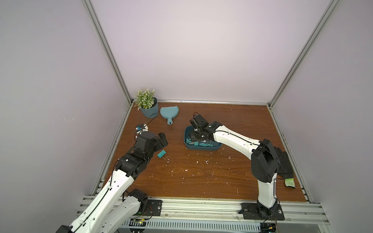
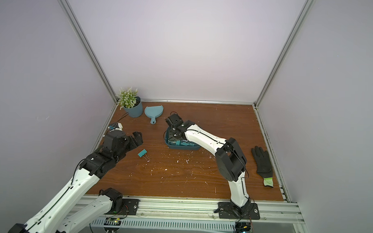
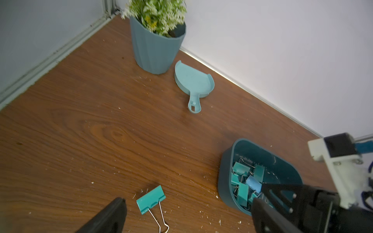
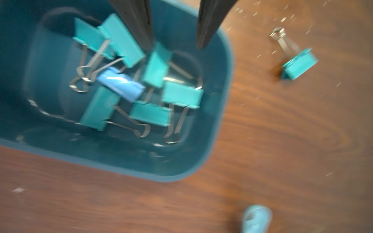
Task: Take out the binder clips from the storage box
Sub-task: Pick up the binder clip from the storage box.
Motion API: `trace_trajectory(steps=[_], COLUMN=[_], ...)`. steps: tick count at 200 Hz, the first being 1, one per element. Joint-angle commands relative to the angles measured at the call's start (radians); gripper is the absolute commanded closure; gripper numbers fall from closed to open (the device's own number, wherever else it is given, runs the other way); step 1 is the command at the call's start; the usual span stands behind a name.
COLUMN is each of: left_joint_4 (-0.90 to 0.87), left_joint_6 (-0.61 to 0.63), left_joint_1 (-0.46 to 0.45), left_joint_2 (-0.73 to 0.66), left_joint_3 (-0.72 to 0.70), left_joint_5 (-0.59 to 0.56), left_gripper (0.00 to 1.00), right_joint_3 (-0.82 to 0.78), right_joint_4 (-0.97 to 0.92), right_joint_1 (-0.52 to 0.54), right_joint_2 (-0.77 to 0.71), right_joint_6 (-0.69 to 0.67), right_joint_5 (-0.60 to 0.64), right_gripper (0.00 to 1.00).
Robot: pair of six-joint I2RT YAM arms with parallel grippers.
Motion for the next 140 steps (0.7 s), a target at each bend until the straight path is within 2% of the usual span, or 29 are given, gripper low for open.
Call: trace_trajectory(steps=[1,27,81,115,140], left_joint_4=[0.164,0.25,0.318,0.336,0.339], left_joint_6=[0.041,0.062,0.105,0.128,0.137], left_joint_1=[0.007,-0.005,-0.019,-0.018,-0.019], left_joint_2=[0.018,0.075,0.224,0.308,0.345], left_joint_3=[-0.035,-0.048,-0.007,0.033,0.055], left_joint_5=[0.098,0.124,0.137,0.146,0.151], left_gripper=[0.0,0.0,0.0,0.0,0.0], right_joint_3=[-0.017,-0.048,-0.02,0.057,0.147], right_joint_4=[-0.044,-0.043,-0.059,-0.059,-0.094], right_joint_1=[-0.056,-0.104,-0.134,-0.159,-0.162], right_joint_2=[-0.052,-0.037,0.044,0.116,0.186], right_joint_6=[-0.032,-0.048,-0.069,-0.067,-0.067], right_joint_5=[0.046,0.023,0.013,-0.029,-0.037], right_gripper=[0.64,0.65,0.64,0.64,0.59])
